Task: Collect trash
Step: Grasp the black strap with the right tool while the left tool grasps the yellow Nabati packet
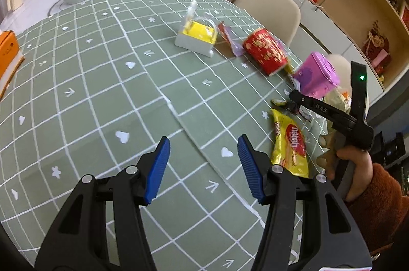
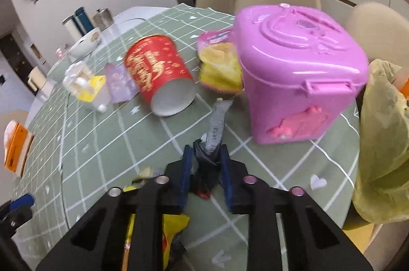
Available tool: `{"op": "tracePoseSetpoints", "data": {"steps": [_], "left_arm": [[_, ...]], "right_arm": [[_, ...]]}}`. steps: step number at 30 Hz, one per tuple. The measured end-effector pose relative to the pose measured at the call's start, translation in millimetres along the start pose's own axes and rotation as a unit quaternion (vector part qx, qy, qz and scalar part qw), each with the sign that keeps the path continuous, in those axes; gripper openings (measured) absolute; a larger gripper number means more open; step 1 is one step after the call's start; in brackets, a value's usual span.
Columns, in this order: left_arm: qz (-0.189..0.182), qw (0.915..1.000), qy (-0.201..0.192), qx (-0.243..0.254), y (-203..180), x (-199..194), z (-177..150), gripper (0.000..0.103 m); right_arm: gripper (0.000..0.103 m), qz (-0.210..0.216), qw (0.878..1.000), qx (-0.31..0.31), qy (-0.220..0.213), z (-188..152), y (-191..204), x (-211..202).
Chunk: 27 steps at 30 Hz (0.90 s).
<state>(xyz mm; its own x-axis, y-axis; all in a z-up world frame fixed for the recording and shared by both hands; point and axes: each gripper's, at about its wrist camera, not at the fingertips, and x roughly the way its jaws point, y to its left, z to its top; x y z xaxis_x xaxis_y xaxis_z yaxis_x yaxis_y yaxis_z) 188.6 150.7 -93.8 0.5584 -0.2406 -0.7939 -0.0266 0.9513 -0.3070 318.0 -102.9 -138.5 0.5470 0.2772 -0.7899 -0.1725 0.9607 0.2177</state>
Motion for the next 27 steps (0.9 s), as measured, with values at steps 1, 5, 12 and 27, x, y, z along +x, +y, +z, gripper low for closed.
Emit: {"op": "tracePoseSetpoints", "data": {"steps": [1,5,12,27], "left_arm": [[-0.006,1.0000,0.003,0.001,-3.0,2.9,-0.5,0.052],[-0.034,0.9991,0.016,0.016,-25.5,18.7,-1.3,0.052],[-0.052,0.9962,0.036,0.060,-78.7,53.1,-4.4,0.052],[-0.005,0.9914,0.054,0.119,-121.6,85.0,-22.3,0.051]], "right_arm": [[0.019,0.004,1.000,-0.003,-0.001,-1.8,0.3,-5.3],[0.019,0.018,1.000,-0.006,-0.021,-7.6,-7.4,-47.5],[0.019,0.010,0.999,-0.002,-0.032,-18.9,-27.2,-99.9],[0.019,-0.016,0.998,0.017,-0.060,-25.3,-59.5,-134.5]]}}
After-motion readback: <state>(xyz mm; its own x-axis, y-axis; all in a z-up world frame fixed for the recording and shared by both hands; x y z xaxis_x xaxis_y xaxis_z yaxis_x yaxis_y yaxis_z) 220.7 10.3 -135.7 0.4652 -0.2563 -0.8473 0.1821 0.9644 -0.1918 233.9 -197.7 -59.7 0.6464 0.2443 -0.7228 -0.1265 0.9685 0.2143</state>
